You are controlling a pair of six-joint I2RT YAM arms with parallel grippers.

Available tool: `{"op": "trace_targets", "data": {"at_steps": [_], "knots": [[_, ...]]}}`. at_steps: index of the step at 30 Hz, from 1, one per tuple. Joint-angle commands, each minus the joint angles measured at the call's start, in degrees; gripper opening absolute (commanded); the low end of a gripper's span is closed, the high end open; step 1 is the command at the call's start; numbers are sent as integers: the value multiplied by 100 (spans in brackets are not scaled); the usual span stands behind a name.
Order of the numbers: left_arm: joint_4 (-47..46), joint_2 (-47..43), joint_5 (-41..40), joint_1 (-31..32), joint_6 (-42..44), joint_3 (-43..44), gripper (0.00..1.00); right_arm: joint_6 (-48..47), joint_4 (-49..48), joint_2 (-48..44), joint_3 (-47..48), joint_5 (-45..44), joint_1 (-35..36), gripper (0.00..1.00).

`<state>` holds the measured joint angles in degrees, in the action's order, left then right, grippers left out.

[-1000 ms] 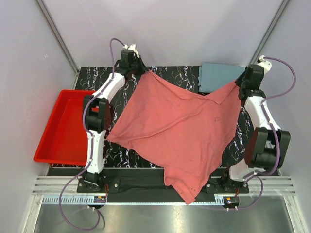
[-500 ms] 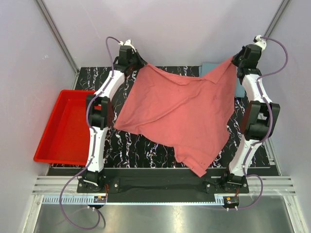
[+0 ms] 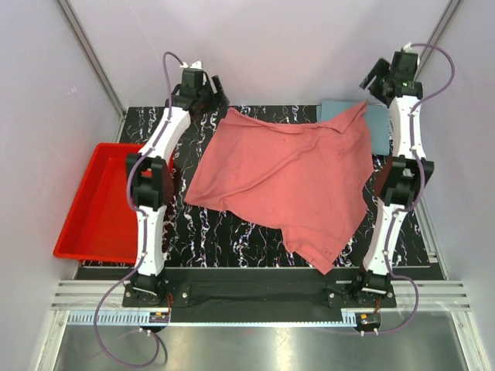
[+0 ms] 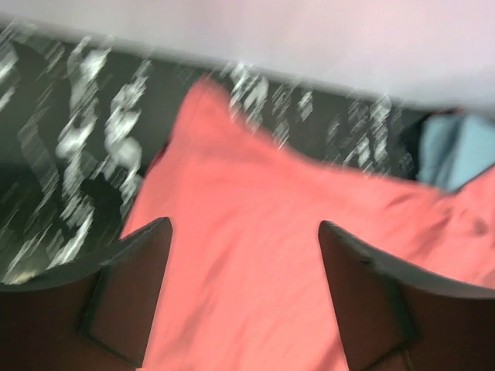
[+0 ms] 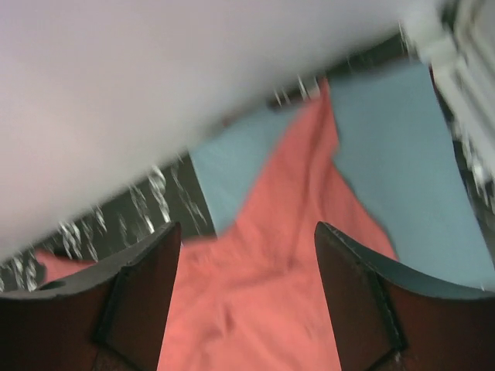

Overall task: Fold and stack the t-shirts
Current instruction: Flatten the tshirt out

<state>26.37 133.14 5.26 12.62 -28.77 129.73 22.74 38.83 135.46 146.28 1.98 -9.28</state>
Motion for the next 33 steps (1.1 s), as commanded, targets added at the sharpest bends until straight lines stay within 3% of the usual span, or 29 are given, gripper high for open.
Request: {"op": "trace_targets", "data": {"at_steps": [1, 3, 5, 7, 11, 13, 17, 20, 24, 33], "knots": [[623, -1508, -508, -23, 487, -771, 72, 89, 1260, -1334, -1597, -119, 22, 77], [580, -2026, -623, 30, 496, -1908, 64, 387, 1022, -2359, -3069, 56, 75, 75], [501, -2800, -561, 73, 469, -2721, 51, 476, 1039, -2926, -3787, 320, 346, 72], [457, -3483, -474, 170, 574, -3721, 45, 416, 1144, -3594, -4533, 338, 706, 72], [236, -4793, -1095, 346, 382, -5412, 31, 476, 1600, -4630, -5563, 565, 1856, 70], [394, -5113, -1385, 381, 355, -6035, 30, 652, 1724, -4975, -5855, 628, 2122, 69], [896, -5526, -1817, 390, -127, -6730, 38, 1030, 1838, -5932, -6576, 629, 2466, 67], [730, -5711, -1879, 390, -452, -7214, 37, 1215, 1926, -6337, -6954, 628, 2466, 65], [668, -5405, -1993, 390, -796, -7409, 31, 1171, 2076, -6558, -7069, 567, 2475, 65], [448, -4956, -2161, 381, -893, -7638, 34, 1136, 2208, -6848, -7218, 532, 2475, 64]]}}
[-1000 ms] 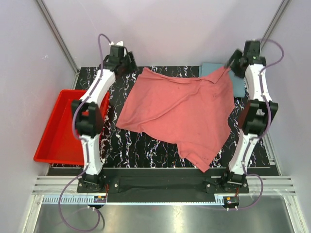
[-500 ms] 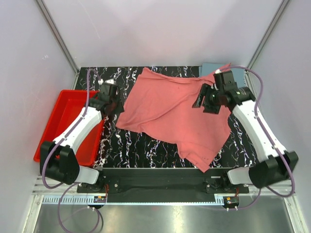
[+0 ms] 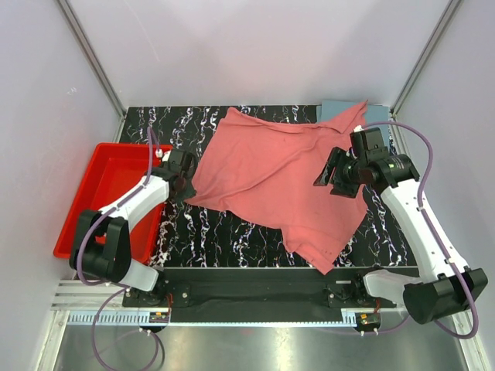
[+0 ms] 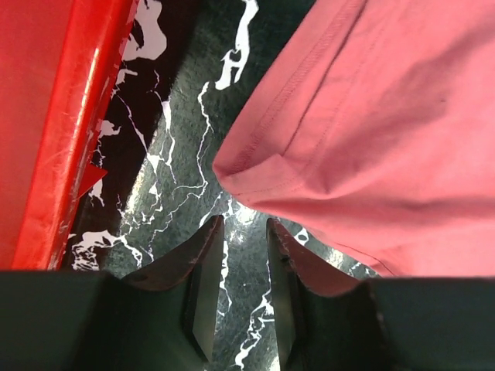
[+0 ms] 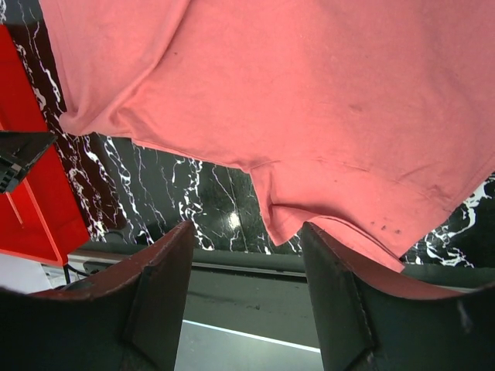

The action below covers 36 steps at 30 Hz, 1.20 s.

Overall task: Fold and stack the t-shirts
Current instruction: Flatten the tshirt out

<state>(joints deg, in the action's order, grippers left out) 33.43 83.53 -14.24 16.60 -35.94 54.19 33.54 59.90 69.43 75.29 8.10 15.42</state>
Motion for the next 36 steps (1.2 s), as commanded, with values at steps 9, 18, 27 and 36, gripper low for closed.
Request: {"op": "trace_targets", "data": {"at_steps": [9, 18, 27, 36], "knots": [[-425, 409, -176, -87, -220, -190, 39, 56, 22, -263, -269, -27, 5, 64], [-662, 779, -158, -262, -106, -6, 35, 39, -22, -167, -374, 16, -4, 64], [-706, 1043, -70, -298, -27, 232, 31, 39, -75, 53, -374, 60, 5, 64], [-970, 489, -237, -280, -123, -75, 37, 65, -206, 167, -436, 113, 5, 64]]}}
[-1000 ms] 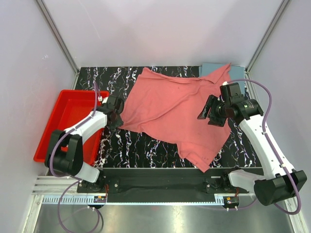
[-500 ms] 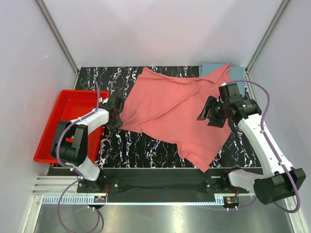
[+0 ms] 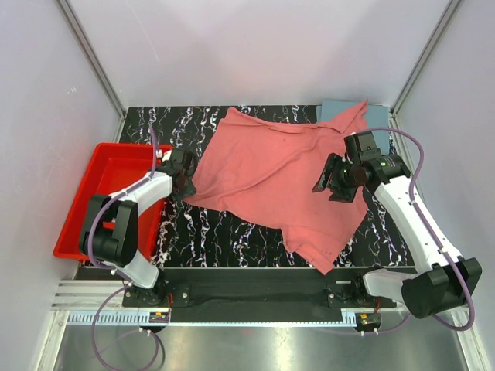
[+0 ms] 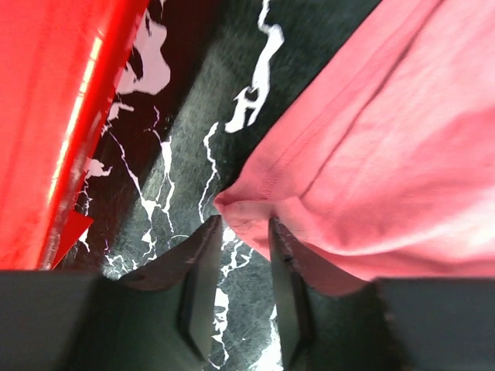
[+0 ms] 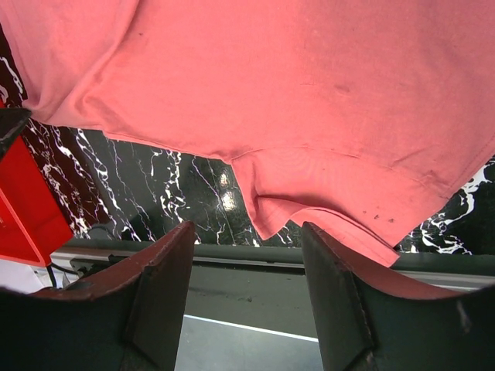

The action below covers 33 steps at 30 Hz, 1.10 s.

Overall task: Fold and stack the t-shirts
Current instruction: Flatten the tshirt out

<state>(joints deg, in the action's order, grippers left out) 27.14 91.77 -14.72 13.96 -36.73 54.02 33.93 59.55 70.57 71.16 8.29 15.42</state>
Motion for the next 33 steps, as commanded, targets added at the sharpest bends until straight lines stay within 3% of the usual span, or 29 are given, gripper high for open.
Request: {"op": "trace_targets", "data": {"at_steps": [1, 7, 25, 26, 29, 33], "knots": [[-401, -317, -180, -16, -45, -93, 38, 34, -172, 80, -14, 102, 5, 64], [-288, 122, -5, -24, -80, 100, 38, 35, -189, 159, 83, 85, 5, 64], [-480, 307, 13, -112, -265, -348, 36, 78, -145, 159, 57, 41, 5, 64], [-499, 307, -4, -112, -238, -331, 33, 87, -145, 159, 30, 41, 5, 64], [-254, 316, -74, -130, -63, -86, 8, 140, 64, 316, -93, -64, 5, 63], [-279, -131, -154, -77, 113, 20, 0, 175, 400, 704, -189, -293, 5, 57]]}}
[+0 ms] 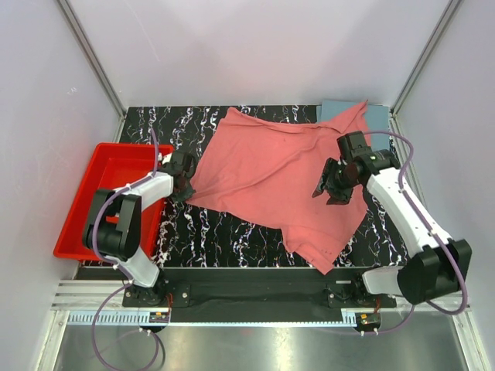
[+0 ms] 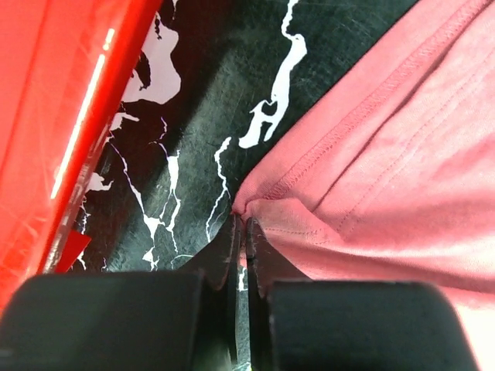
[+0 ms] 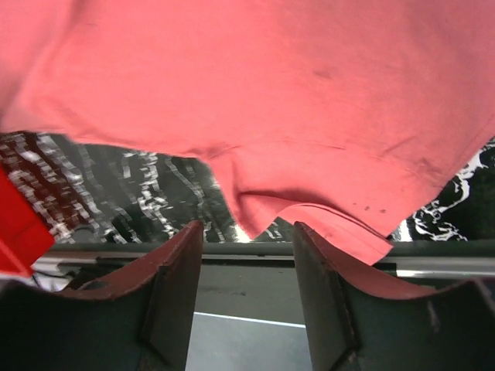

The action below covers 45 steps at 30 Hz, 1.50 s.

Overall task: Fold and stack the t-shirts
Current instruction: Flatten the tshirt out

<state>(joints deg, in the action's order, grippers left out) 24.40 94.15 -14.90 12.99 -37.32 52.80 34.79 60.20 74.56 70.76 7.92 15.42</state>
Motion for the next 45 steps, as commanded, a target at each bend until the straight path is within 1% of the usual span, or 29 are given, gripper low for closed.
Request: {"op": "trace_targets", "data": {"at_steps": [1, 3, 5, 9, 14, 15, 21, 22, 24, 25, 27, 28, 29, 30, 31, 32, 33, 34, 35, 36, 37, 38, 39, 40, 41, 42, 43, 44, 45], "knots": [[90, -441, -180, 28, 286, 213, 0, 159, 282, 417, -298, -239, 5, 56], [239, -686, -285, 45, 461, 397, 0, 204, 11, 698, -449, -160, 5, 54], [267, -853, -338, 54, 567, 600, 0, 222, -192, 971, -581, -63, 5, 54], [311, -1196, -339, 124, 849, 899, 0, 309, -868, 1866, -643, -150, 5, 52], [311, -1425, -286, 124, 876, 1110, 0, 318, -1362, 2535, -239, -248, 22, 52], [319, -1417, -286, 124, 850, 1136, 0, 275, -1406, 2850, -143, -213, 49, 52], [565, -1285, -242, 124, 674, 1452, 0, 336, -1634, 3985, 885, -116, 312, 52], [574, -1285, -242, 124, 647, 1470, 0, 371, -1643, 4317, 1330, -20, 460, 52], [583, -1294, -312, 124, 630, 1497, 0, 354, -1530, 4671, 1921, 112, 611, 52], [574, -1302, -373, 124, 647, 1523, 0, 336, -1451, 5012, 2585, 243, 681, 52], [627, -1241, -558, 116, 691, 1593, 0, 318, -1354, 5356, 3195, 542, 778, 53], [653, -1215, -619, 116, 708, 1681, 0, 301, -1319, 5410, 3651, 735, 770, 53], [680, -1162, -689, 107, 726, 1725, 0, 249, -1223, 5454, 3873, 693, 770, 53], [706, -1145, -690, 116, 744, 1769, 0, 187, -874, 5437, 4075, 606, 770, 55], [706, -1118, -681, 107, 770, 1795, 0, 12, -687, 5376, 4329, 309, 770, 56], [706, -1101, -647, 107, 779, 1822, 0, -94, -503, 5271, 4358, 124, 770, 57], [680, -1100, -629, 107, 788, 1822, 0, -277, -196, 4939, 4297, -44, 770, 59], [671, -1109, -585, 107, 796, 1805, 0, -349, -115, 4710, 3923, -315, 770, 63], [662, -1109, -532, 107, 805, 1787, 0, -393, -97, 4438, 3614, -413, 770, 65], [645, -1101, -506, 107, 805, 1778, 0, -428, -114, 3852, 3255, -484, 778, 66], [627, -1100, -479, 107, 797, 1761, 0, -394, -132, 3550, 2503, -589, 770, 67], [610, -1109, -418, 107, 797, 1734, 0, -341, -175, 3252, 2104, -581, 770, 67], [601, -1109, -392, 107, 797, 1717, 0, -158, -289, 2674, 1708, -547, 770, 67], [592, -1109, -374, 107, 797, 1699, 0, -43, -377, 2381, 921, -416, 761, 66], [583, -1101, -330, 107, 788, 1682, 0, 80, -482, 2117, 522, -327, 761, 64], [557, -1109, -312, 107, 788, 1647, 0, 368, -771, 1601, 135, -274, 769, 63], [557, -1109, -295, 107, 779, 1638, 0, 502, -921, 1361, -557, -187, 770, 61], [548, -1109, -260, 107, 779, 1611, 0, 642, -1114, 1133, -903, -134, 761, 58], [539, -1101, -233, 107, 762, 1594, 0, 931, -1464, 774, -1481, -107, 761, 57]]}}
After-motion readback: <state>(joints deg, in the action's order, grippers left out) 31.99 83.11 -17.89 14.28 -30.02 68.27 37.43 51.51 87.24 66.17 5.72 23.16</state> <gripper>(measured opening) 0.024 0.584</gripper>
